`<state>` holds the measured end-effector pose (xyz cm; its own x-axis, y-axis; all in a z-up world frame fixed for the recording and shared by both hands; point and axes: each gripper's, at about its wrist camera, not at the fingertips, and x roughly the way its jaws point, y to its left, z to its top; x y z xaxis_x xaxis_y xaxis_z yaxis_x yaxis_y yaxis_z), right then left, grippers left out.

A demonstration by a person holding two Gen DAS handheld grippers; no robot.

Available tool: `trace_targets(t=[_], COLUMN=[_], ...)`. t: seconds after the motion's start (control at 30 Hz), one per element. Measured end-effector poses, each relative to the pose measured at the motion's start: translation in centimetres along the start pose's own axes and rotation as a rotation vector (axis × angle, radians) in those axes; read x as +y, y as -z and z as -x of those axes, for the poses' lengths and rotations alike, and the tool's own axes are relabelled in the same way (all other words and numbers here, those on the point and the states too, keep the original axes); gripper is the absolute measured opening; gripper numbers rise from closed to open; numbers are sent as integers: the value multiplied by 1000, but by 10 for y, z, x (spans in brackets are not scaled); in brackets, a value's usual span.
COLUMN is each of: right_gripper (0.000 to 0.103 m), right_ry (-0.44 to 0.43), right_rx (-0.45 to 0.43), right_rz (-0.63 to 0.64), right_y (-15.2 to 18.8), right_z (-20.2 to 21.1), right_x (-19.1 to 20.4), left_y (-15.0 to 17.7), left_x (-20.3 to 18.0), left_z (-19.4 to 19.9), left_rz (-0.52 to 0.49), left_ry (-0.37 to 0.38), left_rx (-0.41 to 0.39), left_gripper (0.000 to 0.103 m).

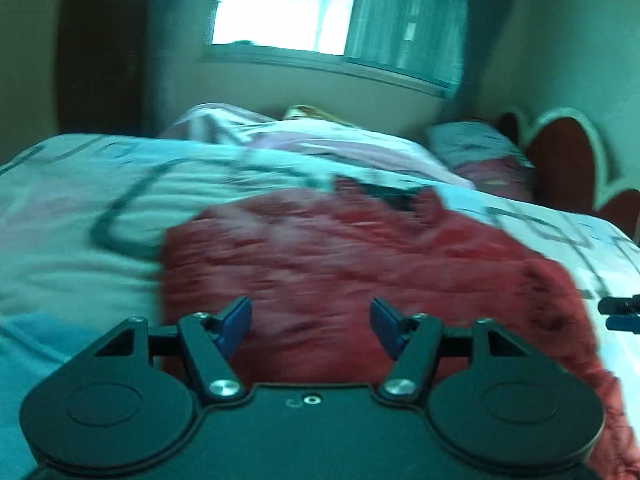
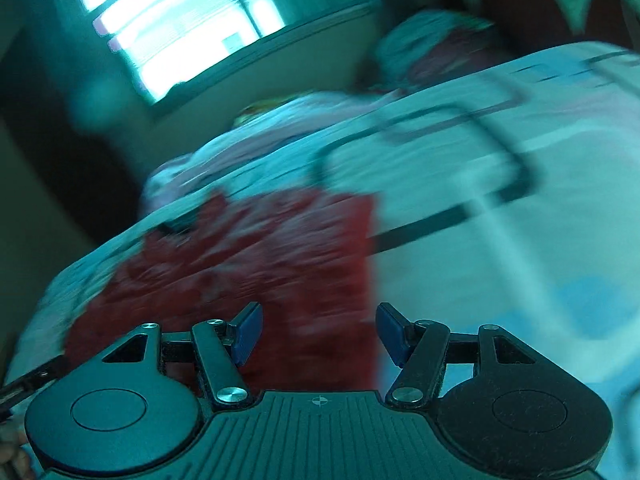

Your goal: Fold large clothes

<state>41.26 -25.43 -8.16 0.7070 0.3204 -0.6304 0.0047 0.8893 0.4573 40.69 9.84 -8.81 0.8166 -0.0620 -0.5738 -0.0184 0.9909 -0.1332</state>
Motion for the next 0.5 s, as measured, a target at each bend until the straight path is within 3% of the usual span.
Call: trace_targets(t=[0.13,0.17,0.2,0.4,0.5], right_gripper=[61,30,14,12,13], right_ry=[-8,-12,-7,104,138], right_rx=[66,76,89,38,85], right_rz=[59,74,84,170,151], right_y=[8,10,11,18,24], right_z=[-30,-34,-37,-25,-36], right_x=[24,27,30,30,24], left_y=[3,3,5,23,25], left_x=[13,13,12,1,-1], left_z=[-7,-9,-13,-33,-39], left_rz=[-6,-9,-15,-51,-83], left_ry=[21,35,46,128,131], left_rx=[7,11,17,64,79], left_gripper=[52,52,52,52,54])
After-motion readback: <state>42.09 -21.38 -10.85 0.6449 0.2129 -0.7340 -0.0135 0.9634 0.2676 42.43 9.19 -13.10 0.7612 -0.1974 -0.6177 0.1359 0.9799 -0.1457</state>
